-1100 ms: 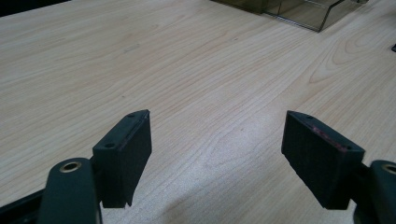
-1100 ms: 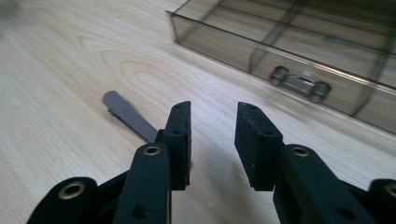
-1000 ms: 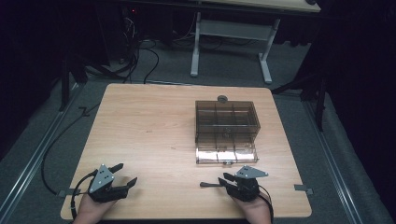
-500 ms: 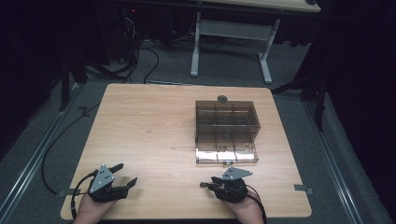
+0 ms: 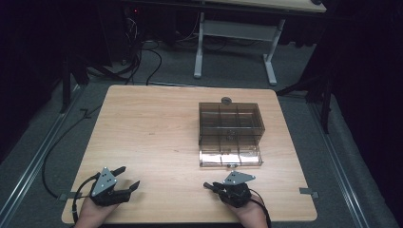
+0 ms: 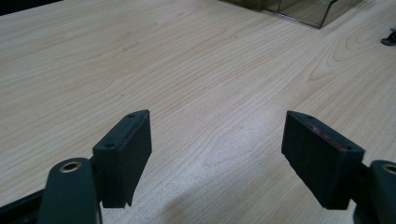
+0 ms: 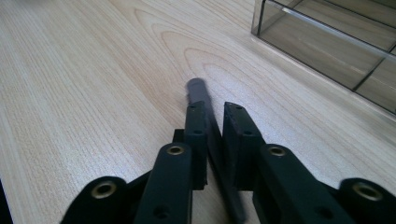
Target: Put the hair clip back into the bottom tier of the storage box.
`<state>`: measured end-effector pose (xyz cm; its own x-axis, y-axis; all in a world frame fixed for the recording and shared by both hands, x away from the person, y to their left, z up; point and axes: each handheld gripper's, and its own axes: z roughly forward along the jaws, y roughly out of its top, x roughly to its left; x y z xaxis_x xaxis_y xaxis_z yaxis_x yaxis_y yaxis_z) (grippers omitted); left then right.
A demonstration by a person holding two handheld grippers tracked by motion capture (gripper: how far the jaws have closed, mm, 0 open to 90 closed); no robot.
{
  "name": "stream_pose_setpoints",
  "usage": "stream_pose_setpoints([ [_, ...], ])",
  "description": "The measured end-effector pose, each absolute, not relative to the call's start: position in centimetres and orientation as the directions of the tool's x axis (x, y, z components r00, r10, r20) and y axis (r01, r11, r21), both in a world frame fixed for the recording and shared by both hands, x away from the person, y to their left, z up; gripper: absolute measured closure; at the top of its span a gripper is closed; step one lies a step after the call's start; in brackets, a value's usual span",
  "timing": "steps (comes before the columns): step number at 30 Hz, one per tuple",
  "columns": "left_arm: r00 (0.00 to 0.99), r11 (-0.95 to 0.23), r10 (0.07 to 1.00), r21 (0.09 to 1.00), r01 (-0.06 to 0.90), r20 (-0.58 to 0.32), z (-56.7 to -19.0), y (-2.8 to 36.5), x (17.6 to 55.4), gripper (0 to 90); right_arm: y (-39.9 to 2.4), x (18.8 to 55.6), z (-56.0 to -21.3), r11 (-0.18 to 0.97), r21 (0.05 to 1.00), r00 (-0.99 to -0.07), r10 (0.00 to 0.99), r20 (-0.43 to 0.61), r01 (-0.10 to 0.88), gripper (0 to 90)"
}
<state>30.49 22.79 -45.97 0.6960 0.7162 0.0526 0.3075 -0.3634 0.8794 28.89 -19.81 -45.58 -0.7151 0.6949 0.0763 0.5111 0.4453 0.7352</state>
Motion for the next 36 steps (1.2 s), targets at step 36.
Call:
stream_pose_setpoints([
  [36, 0.695, -0.362, 0.717, 0.88, 0.308, 0.052, -45.97, 22.79, 30.5, 24.8, -19.1, 29.09, -45.6, 0.458, 0.738, -0.715, 0.697, 0.048, 0.496, 81.9],
])
